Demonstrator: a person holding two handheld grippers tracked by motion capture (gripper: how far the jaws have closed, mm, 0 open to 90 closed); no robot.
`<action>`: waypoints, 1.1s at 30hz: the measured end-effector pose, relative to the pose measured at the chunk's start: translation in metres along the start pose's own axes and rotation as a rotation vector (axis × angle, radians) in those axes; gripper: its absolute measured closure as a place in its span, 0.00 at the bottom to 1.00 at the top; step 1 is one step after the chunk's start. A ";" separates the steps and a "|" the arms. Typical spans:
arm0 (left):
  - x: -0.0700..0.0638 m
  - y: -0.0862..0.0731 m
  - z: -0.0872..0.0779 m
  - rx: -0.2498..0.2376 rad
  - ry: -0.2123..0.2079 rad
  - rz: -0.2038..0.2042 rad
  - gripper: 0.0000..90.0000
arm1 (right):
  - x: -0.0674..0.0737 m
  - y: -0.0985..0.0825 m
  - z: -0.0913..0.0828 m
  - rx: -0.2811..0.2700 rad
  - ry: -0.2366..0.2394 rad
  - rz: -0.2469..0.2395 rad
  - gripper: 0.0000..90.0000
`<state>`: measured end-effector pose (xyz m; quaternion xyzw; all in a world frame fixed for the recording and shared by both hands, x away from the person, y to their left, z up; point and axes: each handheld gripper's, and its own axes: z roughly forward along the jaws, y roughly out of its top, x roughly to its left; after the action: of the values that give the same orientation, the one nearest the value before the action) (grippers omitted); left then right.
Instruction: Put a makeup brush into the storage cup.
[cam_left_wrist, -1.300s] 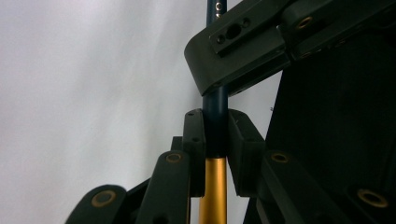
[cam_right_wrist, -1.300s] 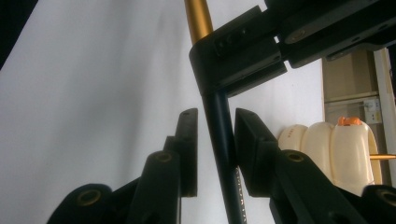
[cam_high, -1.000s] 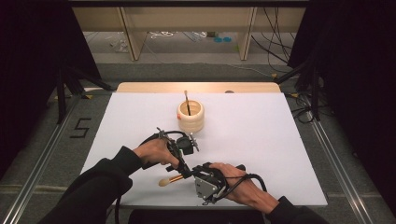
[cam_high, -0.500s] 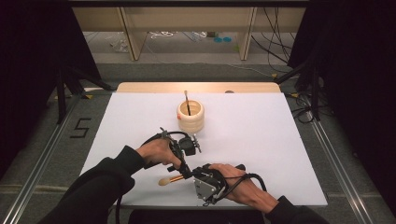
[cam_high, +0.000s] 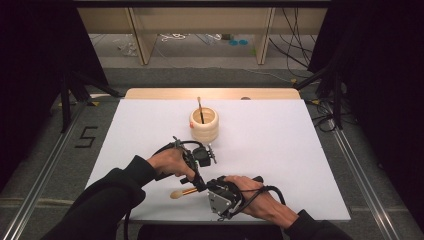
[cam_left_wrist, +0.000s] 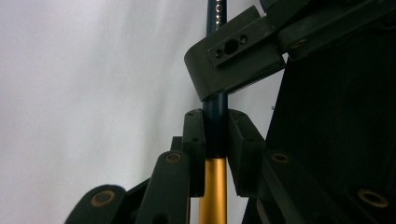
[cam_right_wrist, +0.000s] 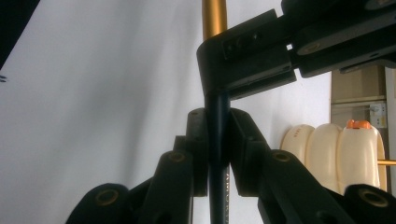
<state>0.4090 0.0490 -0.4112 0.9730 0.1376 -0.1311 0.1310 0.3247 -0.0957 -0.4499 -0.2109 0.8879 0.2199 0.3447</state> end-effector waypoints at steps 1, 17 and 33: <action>0.001 0.000 0.000 -0.005 0.004 0.002 0.86 | 0.000 0.000 0.000 0.008 -0.004 0.006 0.88; -0.002 -0.021 -0.023 -0.229 0.032 -0.021 0.64 | -0.010 -0.014 -0.005 0.033 -0.019 0.052 0.88; -0.003 -0.059 -0.051 -0.588 0.279 -0.067 0.39 | -0.030 -0.047 -0.020 -0.034 -0.035 0.389 0.88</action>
<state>0.3997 0.1175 -0.3753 0.8970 0.2179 0.0447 0.3820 0.3590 -0.1380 -0.4267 -0.0374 0.9019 0.3011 0.3073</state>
